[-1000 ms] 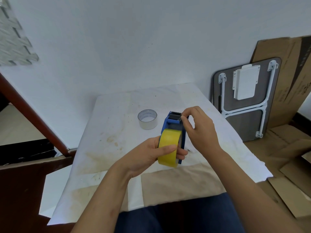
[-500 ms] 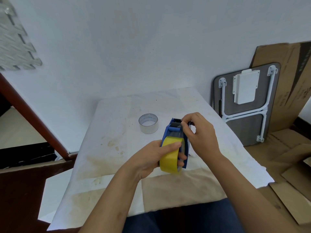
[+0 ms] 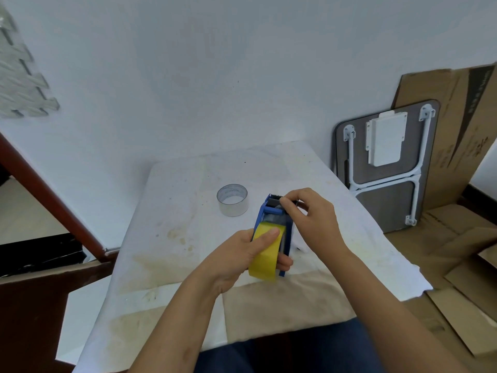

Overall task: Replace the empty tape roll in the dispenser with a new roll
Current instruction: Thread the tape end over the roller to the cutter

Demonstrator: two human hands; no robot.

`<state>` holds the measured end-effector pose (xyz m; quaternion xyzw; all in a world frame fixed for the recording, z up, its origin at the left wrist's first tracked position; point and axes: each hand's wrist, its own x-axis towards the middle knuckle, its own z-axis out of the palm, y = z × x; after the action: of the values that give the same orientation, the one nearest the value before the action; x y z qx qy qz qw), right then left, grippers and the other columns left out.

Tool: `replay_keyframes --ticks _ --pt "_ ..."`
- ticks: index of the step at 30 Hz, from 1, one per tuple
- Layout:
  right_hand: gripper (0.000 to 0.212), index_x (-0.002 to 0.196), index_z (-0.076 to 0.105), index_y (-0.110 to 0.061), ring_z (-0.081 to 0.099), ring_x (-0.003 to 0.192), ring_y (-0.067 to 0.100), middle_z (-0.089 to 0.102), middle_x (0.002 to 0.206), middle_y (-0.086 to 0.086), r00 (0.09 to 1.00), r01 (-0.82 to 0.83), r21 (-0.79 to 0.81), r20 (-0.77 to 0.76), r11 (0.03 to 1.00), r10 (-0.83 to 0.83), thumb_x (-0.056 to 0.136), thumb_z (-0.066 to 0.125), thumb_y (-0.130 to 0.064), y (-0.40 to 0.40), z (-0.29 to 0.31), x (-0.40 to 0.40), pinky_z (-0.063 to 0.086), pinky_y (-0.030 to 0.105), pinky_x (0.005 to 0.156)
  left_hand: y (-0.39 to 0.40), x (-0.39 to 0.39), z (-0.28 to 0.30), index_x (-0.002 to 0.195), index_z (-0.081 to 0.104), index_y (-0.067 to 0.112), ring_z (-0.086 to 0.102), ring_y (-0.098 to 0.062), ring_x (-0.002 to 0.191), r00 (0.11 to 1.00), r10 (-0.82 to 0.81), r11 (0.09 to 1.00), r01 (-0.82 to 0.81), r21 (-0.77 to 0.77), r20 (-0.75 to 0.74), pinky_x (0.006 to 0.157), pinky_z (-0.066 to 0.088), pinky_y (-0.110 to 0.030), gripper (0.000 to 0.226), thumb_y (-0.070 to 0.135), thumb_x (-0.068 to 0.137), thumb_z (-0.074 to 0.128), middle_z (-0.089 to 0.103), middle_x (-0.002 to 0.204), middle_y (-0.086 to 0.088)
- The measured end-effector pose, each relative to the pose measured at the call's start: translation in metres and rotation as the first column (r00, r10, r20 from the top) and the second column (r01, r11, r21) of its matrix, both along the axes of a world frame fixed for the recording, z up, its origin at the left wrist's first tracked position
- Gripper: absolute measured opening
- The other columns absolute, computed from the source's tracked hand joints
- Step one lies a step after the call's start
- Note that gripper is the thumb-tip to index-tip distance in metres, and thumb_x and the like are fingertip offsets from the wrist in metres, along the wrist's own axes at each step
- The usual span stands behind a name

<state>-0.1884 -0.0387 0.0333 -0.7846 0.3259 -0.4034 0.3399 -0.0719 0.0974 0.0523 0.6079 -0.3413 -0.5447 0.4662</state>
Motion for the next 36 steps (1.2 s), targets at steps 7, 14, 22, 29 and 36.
replay_keyframes --ticks 7,14,22,29,36 --pt "0.01 0.085 0.071 -0.024 0.061 0.09 0.001 0.065 0.094 -0.01 0.997 -0.056 -0.026 -0.046 0.998 0.055 0.082 0.074 -0.033 0.002 0.004 -0.001 0.043 0.009 0.078 0.001 -0.001 0.001 0.123 0.063 0.002 0.077 -0.022 0.077 1.0 0.023 1.0 -0.023 -0.017 -0.015 0.073 0.061 -0.028 0.048 0.042 0.098 0.055 0.08 0.093 -0.015" --pt "0.006 0.08 0.07 -0.019 0.06 0.089 -0.002 0.066 0.095 -0.006 0.996 -0.085 -0.032 -0.033 0.996 0.084 0.084 0.072 -0.016 0.002 0.009 0.003 0.041 0.005 0.079 0.001 0.002 0.001 0.123 0.064 0.003 0.077 -0.023 0.081 1.0 0.027 0.999 -0.027 -0.021 -0.003 0.075 0.061 -0.029 0.046 0.041 0.098 0.057 0.08 0.096 -0.017" --pt "0.015 0.076 0.065 -0.023 0.06 0.082 0.011 0.066 0.09 -0.002 0.999 -0.041 -0.045 -0.027 0.998 0.04 0.089 0.067 -0.015 0.0 0.018 0.004 0.047 0.018 0.075 0.001 0.005 0.0 0.124 0.063 0.007 0.077 -0.026 0.088 0.999 -0.024 0.999 0.025 -0.039 0.036 0.088 0.059 -0.038 0.047 0.044 0.094 0.061 0.08 0.1 -0.018" --pt "0.013 0.078 0.063 -0.018 0.054 0.074 0.001 0.058 0.084 -0.007 0.999 -0.01 -0.151 -0.052 0.989 0.002 0.091 0.064 -0.017 0.001 0.016 0.004 0.04 0.011 0.066 -0.003 0.009 0.002 0.127 0.061 0.012 0.076 -0.03 0.097 1.0 -0.021 1.0 0.021 0.0 0.006 0.102 0.054 -0.049 0.049 0.037 0.087 0.071 0.079 0.108 -0.015" --pt "0.014 0.079 0.063 -0.013 0.053 0.072 0.011 0.057 0.086 -0.006 0.996 0.012 -0.266 -0.077 0.964 -0.033 0.093 0.062 -0.019 0.004 0.016 0.008 0.04 0.015 0.063 -0.014 0.01 -0.004 0.141 0.036 0.045 0.076 -0.032 0.1 0.996 0.086 0.996 -0.086 0.008 0.026 0.096 0.057 -0.052 0.08 0.031 0.079 0.085 0.076 0.115 -0.007"
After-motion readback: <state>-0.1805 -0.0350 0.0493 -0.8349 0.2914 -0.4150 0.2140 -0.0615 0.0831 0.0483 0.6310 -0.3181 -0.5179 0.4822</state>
